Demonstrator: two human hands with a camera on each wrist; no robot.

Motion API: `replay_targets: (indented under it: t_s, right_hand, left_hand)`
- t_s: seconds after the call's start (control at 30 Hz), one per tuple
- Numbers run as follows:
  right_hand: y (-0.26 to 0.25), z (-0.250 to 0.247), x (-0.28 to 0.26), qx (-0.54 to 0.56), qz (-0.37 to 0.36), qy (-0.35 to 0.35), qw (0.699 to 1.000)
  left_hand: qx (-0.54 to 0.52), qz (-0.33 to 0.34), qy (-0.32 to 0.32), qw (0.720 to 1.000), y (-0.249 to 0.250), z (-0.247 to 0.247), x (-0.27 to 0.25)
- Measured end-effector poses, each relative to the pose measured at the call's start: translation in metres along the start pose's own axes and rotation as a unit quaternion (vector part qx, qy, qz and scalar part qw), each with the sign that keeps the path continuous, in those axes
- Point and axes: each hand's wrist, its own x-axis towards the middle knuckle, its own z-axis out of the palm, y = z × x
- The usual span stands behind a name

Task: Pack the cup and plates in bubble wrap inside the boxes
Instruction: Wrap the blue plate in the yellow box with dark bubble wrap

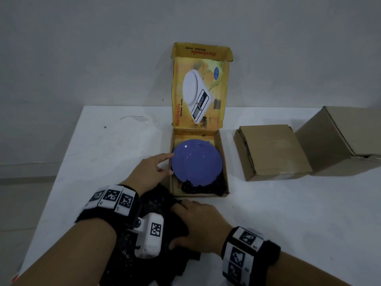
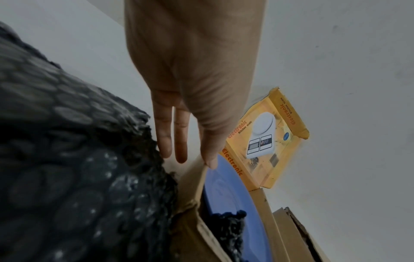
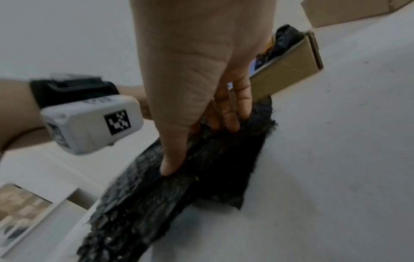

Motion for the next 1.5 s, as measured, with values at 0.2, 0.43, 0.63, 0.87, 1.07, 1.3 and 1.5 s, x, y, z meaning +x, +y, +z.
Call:
replay_targets:
  t_s: [0.2,0.43,0.63,0.87,1.07,1.3,1.5]
  right_hand:
    - [0.012,-0.008,0.001,0.100,-0.010,0.064,0.993]
    - [0.043,-0.045,0.001,0.294,0.088,0.216,0.927]
    - [0.068,-0.071,0.013,0.318,0.224,0.353,0.851]
    - [0.037,-0.043,0.025,0.093,-0.004,0.120,0.988]
    - [0.025,-0.028,0.029,0.093,0.006,0.087,0.992]
    - [0.027,-0.034,0.052,0.037,0.128,0.103,0.986]
    - [0.030,-0.035,0.054,-0.037,0.065,0.037,0.997]
  left_hand:
    - [0.007,-0.003,0.000,1.000,-0.001,0.001,-0.001]
    - [0.025,0.005,0.005,1.000,-0.005,-0.001,0.005]
    - [0.016,0.019,0.028,0.999,-0.007,0.003,0.004]
    - [0.024,0.011,0.041,0.999,-0.004,0.003,0.004]
    - [-0.014,0.014,0.044,0.999,-0.008,0.005,0.004]
    - [-0.064,0.013,0.050,0.997,-0.008,0.007,0.005]
    - [-0.088,0.018,0.057,0.994,-0.010,0.009,0.006]
